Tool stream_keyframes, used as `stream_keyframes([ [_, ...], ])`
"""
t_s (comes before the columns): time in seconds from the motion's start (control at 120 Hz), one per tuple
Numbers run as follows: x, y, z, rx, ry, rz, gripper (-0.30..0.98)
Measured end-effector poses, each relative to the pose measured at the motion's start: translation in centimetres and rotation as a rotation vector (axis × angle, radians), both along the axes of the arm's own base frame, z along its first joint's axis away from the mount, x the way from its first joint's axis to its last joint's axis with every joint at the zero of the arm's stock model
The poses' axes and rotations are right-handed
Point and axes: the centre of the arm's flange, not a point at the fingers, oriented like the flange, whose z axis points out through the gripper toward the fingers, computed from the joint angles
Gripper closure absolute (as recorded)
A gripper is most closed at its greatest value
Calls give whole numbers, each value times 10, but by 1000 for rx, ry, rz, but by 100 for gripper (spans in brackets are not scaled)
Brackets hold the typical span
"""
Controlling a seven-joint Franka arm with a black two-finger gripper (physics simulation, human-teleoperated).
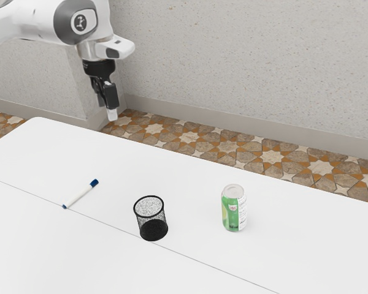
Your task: Put the marker into the pen holder.
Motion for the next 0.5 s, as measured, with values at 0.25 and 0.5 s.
stream_keyframes([
  [0.25,-1,12,-5,2,-1,-16,0],
  [0.5,-16,83,-60,20,-30,149,0],
])
